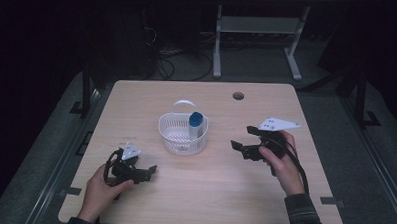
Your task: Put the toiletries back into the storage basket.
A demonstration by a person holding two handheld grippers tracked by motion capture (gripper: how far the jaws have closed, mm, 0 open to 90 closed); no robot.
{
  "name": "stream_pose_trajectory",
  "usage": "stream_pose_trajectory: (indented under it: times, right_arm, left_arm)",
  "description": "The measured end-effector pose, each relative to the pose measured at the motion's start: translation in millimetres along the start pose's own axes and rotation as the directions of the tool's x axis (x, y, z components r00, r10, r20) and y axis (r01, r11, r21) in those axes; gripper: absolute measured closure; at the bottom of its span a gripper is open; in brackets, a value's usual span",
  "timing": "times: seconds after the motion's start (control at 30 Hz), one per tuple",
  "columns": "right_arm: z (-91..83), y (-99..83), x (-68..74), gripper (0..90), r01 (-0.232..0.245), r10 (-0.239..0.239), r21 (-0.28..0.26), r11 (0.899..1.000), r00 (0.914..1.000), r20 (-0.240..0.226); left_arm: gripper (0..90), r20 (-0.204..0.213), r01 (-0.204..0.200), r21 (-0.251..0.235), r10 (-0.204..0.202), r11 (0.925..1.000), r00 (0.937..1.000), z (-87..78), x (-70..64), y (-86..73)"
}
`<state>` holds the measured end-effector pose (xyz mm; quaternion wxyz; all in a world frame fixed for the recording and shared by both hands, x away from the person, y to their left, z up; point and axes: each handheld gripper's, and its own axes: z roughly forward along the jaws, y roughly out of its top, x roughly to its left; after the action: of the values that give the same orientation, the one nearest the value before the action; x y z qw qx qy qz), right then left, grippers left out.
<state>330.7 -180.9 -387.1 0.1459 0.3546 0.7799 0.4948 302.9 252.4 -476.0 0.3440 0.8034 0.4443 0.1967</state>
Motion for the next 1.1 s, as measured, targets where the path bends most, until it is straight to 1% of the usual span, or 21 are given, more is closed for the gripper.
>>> stream_pose_trajectory:
  times: [0.1, 0.17, 0.23, 0.37, 0.6, 0.83, 0.93, 1.1]
  right_arm:
    - [-9.5, -6.7, -3.7, 17.0, -0.01, 0.01, -0.001, 1.0, 0.9999, 0.014]
    - [-14.1, -10.3, -5.6, 17.0, -0.018, 0.019, -0.008, 1.0, 0.9998, 0.011]
    - [-17.4, -14.5, -6.6, 17.0, -0.022, 0.022, 0.001, 1.0, 0.9996, 0.019]
    - [-23.2, -26.1, -8.6, 17.0, -0.036, 0.035, 0.016, 0.999, 0.9992, 0.02]
    - [-35.3, -46.6, -11.1, 17.0, -0.052, 0.05, 0.041, 0.998, 0.9977, 0.045]
    - [-41.2, -64.6, -10.5, 17.0, -0.073, 0.069, 0.061, 0.995, 0.9959, 0.059]
    - [-42.1, -73.3, -11.1, 17.0, -0.079, 0.072, 0.08, 0.994, 0.9943, 0.079]
    - [-43.1, -87.6, -13.8, 17.0, -0.093, 0.08, 0.125, 0.988, 0.9912, 0.106]
  left_arm:
    - [12.6, 0.0, 0.0, 0.0, 0.0, 1.0, 1.0, 0.0, 0.0, 0.0]
    - [12.6, 0.0, 0.0, 0.0, 0.0, 1.0, 1.0, 0.0, 0.0, 0.0]
    - [12.6, 0.0, -0.003, 0.002, 0.003, 1.0, 1.0, -0.2, 0.2, 0.0]
    - [12.6, 0.0, -0.003, 0.002, 0.003, 1.0, 1.0, -0.2, 0.2, 0.0]
    - [12.6, 0.0, -0.003, 0.002, 0.003, 1.0, 1.0, -0.2, 0.1, 0.0]
    - [12.7, 0.0, -0.003, 0.002, 0.003, 1.0, 1.0, -0.2, 0.1, -0.1]
    - [12.6, 0.0, -0.004, 0.001, 0.004, 1.0, 1.0, -0.2, 0.1, -0.2]
    - [12.6, 0.001, -0.004, 0.001, 0.004, 1.0, 1.0, -0.3, 0.2, -0.2]
